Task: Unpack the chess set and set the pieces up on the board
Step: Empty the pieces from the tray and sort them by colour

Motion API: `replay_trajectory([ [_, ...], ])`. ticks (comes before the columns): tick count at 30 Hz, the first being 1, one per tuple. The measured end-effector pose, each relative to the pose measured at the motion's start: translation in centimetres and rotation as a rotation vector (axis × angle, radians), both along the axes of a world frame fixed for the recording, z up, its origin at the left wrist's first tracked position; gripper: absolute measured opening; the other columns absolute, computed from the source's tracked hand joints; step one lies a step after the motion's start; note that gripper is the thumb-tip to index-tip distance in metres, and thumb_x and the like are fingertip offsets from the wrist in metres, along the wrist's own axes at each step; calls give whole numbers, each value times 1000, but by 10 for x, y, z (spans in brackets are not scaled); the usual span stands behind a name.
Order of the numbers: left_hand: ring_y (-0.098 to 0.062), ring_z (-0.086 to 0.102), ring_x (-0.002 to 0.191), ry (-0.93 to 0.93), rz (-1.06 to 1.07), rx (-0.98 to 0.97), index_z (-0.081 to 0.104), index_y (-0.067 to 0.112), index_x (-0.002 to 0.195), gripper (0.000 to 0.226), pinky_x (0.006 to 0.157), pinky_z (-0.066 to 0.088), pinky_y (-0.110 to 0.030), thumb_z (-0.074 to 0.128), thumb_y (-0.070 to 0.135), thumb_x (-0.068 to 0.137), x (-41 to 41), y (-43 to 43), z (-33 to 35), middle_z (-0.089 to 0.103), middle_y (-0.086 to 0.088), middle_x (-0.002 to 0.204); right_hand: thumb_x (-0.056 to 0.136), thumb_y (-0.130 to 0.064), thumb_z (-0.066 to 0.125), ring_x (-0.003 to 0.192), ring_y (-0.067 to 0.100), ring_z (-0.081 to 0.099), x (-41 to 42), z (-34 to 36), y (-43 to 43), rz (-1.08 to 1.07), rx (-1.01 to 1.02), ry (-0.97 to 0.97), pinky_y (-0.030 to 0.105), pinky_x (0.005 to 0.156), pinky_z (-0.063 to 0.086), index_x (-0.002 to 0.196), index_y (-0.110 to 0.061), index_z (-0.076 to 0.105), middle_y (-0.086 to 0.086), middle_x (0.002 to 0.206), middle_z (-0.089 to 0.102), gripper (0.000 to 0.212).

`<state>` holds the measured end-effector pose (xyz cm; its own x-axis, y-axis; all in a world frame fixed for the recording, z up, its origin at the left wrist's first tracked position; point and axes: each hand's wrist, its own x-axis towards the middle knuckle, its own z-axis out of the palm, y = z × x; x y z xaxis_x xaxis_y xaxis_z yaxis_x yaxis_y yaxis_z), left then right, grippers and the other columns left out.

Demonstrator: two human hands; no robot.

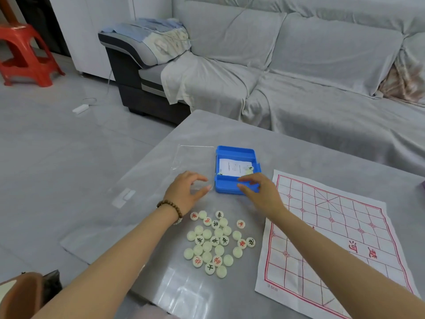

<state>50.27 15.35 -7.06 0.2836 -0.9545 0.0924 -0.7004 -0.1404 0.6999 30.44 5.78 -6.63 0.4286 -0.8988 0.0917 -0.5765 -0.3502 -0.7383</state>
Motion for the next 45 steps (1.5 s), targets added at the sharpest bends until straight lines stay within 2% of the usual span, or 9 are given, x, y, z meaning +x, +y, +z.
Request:
replay_trajectory([
  [3, -13, 38, 126, -84, -82, 23, 52, 25, 127, 39, 105, 29, -28, 45, 43, 93, -4, -32, 4, 46, 5, 135, 90, -32, 58, 120, 13, 45, -12, 3, -34, -56, -61, 136, 26, 101, 32, 116, -27, 61, -4, 129, 53, 26],
  [12, -17, 23, 136, -263, -96, 190, 57, 28, 123, 39, 110, 24, -35, 39, 47, 94, -3, -106, -4, 35, 3, 146, 78, -45, 69, 131, 18, 30, 10, 7, -105, -39, -141, 566, 32, 103, 32, 113, -26, 66, 0, 141, 40, 39],
  [18, -14, 27, 132, -272, -136, 68, 57, 29, 121, 37, 108, 23, -30, 38, 46, 95, -13, -115, -10, 42, 4, 140, 82, -44, 65, 126, 17, 32, 13, 3, -102, 109, -246, 545, 28, 99, 27, 113, -32, 66, -3, 133, 46, 33],
  [22, -13, 37, 123, -244, -192, 33, 56, 26, 123, 34, 103, 30, -28, 37, 39, 97, -22, -122, -2, 53, 6, 128, 80, -49, 66, 124, 17, 35, 1, 7, -103, 4, -303, 538, 29, 98, 29, 108, -30, 67, -4, 129, 47, 35],
  [29, -7, 56, 90, -198, -205, 199, 67, 29, 103, 28, 91, 44, -27, 61, 47, 82, -39, -138, 4, 67, 11, 97, 80, -43, 68, 129, 17, 31, -1, 4, -111, 45, -237, 588, 31, 101, 27, 105, -33, 69, -4, 134, 47, 27],
  [33, -8, 58, 88, -149, -168, 277, 70, 30, 96, 38, 93, 44, -30, 69, 58, 70, -45, -149, 3, 65, 12, 89, 81, -41, 67, 125, 17, 35, 5, 0, -115, 24, -210, 518, 31, 99, 29, 102, -32, 70, -2, 130, 50, 23],
  [37, -9, 60, 84, -156, -169, 308, 68, 32, 85, 33, 94, 44, -34, 74, 57, 64, -50, -159, 1, 59, 15, 76, 81, -40, 67, 122, 18, 38, 1, -1, -120, 7, -195, 502, 31, 98, 32, 105, -31, 70, -2, 127, 53, 25],
  [41, -7, 58, 85, -209, -136, 240, 63, 33, 82, 26, 93, 43, -31, 73, 52, 69, -47, -160, -1, 61, 14, 80, 82, -41, 66, 120, 18, 40, 2, -2, -122, 34, -154, 491, 31, 96, 35, 110, -30, 68, 0, 126, 53, 30],
  [45, -9, 55, 95, -251, -130, 171, 65, 31, 98, 33, 93, 39, -29, 70, 52, 72, -42, -154, -2, 64, 12, 94, 83, -38, 65, 117, 19, 41, 7, -3, -120, 3, -144, 455, 30, 94, 37, 106, -28, 69, 1, 124, 54, 25],
])
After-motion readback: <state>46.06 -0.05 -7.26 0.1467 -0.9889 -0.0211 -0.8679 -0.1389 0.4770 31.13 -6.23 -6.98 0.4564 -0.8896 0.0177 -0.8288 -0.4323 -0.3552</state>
